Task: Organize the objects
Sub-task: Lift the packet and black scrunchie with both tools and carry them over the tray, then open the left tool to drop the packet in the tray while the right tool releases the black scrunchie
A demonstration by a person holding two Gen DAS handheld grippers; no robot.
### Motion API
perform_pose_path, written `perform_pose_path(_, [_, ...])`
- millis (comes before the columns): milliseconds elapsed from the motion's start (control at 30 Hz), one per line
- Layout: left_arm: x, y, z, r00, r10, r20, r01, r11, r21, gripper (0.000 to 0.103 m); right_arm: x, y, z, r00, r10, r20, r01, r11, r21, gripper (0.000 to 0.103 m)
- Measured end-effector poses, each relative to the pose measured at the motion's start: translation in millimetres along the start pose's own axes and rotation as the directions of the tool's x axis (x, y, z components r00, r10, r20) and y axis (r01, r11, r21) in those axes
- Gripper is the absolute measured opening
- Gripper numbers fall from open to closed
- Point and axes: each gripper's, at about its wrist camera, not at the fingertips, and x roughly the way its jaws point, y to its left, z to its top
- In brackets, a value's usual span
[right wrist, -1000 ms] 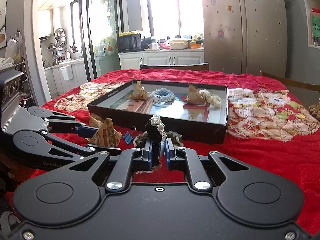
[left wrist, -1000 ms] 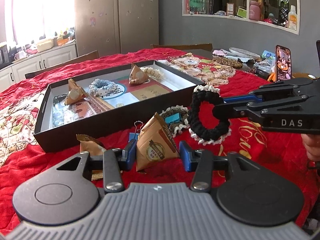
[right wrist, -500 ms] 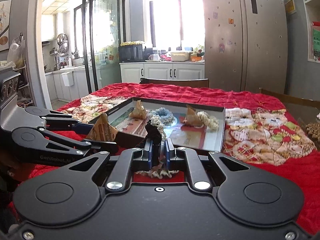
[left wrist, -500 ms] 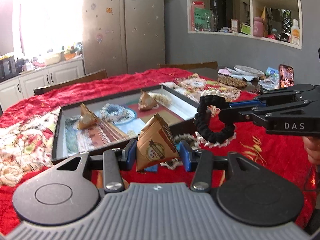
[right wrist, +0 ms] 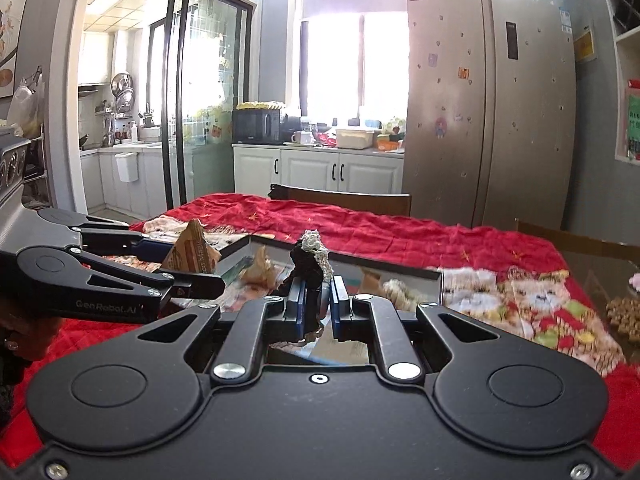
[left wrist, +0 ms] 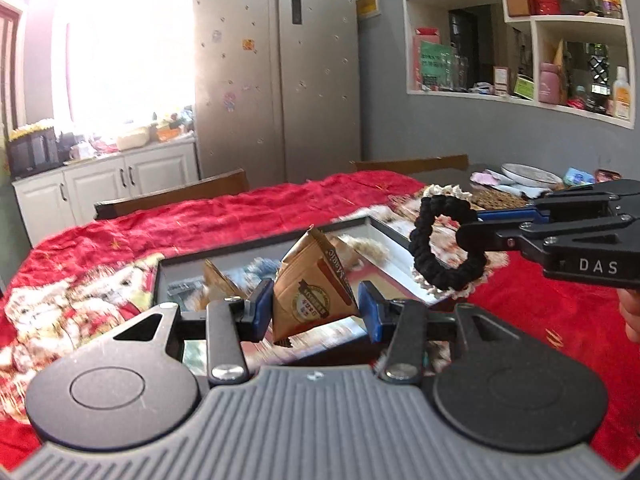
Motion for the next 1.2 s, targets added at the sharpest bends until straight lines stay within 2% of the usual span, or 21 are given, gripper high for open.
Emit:
perform_pose_path(200, [23,15,15,0.999,0.042,-0.008,-0.042,0.999,-0.031,0.049,32,0,17,1.0,-0.025,-0.009,0.025,0.999,-0.026,0.012])
perform_pose_path(567, [64,36,26,0.996,0.071,-0.052,-0.076,0.993,-0.089,0.049,97,-5,33,0.996,-0.071,-0.047,0.07,0.997,-0.031,0.012])
perform_pose_path(867, [93,43,32,0.994,0.089,-0.068,-0.096,0.99,-0.106,0.049,147,-21,29,0.993,-0.093,-0.077,0.095,0.995,0.024,0.012])
perform_pose_path(1200, [124,47,31,0.992,0.076,-0.099,-0.087,0.991,-0.103,0.049,181,-28,14,0.99,-0.108,-0.092,0.112,0.993,0.04,0.012])
